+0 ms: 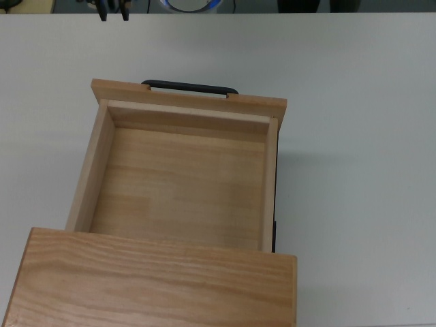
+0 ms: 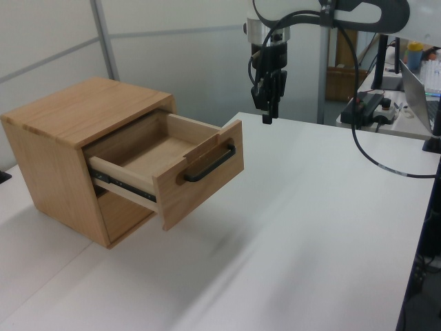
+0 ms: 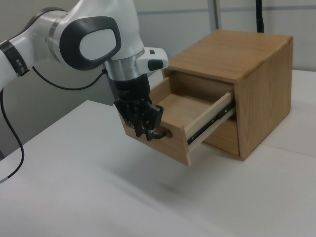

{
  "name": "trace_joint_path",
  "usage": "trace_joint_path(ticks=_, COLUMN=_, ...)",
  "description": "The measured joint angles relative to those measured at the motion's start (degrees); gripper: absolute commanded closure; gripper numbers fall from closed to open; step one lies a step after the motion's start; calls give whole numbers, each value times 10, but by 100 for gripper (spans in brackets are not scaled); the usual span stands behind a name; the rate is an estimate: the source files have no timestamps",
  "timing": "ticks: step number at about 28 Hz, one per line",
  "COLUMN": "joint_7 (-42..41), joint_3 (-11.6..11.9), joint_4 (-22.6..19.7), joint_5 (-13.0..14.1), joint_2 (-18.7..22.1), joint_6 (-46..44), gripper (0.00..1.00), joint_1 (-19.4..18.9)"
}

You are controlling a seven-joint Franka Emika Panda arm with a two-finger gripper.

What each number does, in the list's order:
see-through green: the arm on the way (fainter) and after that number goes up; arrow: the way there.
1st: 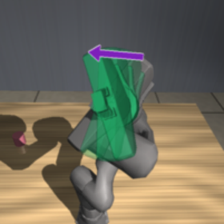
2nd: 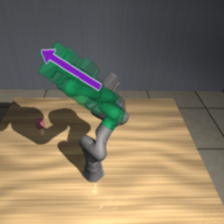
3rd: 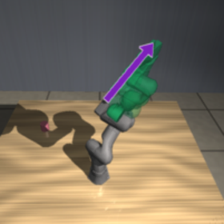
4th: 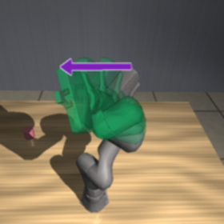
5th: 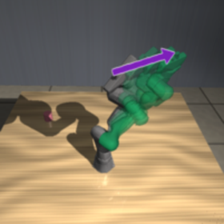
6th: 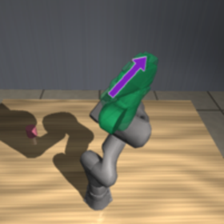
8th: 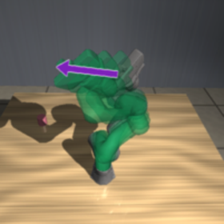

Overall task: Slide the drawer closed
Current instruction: 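Move the gripper down toward the open drawer's black handle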

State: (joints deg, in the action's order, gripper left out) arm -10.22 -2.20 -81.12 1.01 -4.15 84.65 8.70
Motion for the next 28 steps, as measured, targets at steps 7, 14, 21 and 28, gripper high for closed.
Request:
trace_joint_path(ticks=7, joint_7=0, joint_3=-12, joint_4=-4, joint_5=0, joint_2=-3, joint_6=0, gripper=100, joint_1=-3)
trace_joint_path(ticks=14, joint_7=1, joint_3=-15, joint_4=-6, joint_5=-3, joint_2=-16, joint_6=0, gripper=100, joint_1=-32)
trace_joint_path(ticks=21, joint_7=19, joint_3=-16, joint_4=-7, joint_5=-27, joint_2=-39, joint_6=0, gripper=100, joint_1=-56)
trace_joint_path(ticks=28, joint_7=53, joint_3=-25, joint_4=-8, joint_5=-67, joint_2=-76, joint_6=45, gripper=100, joint_1=-68)
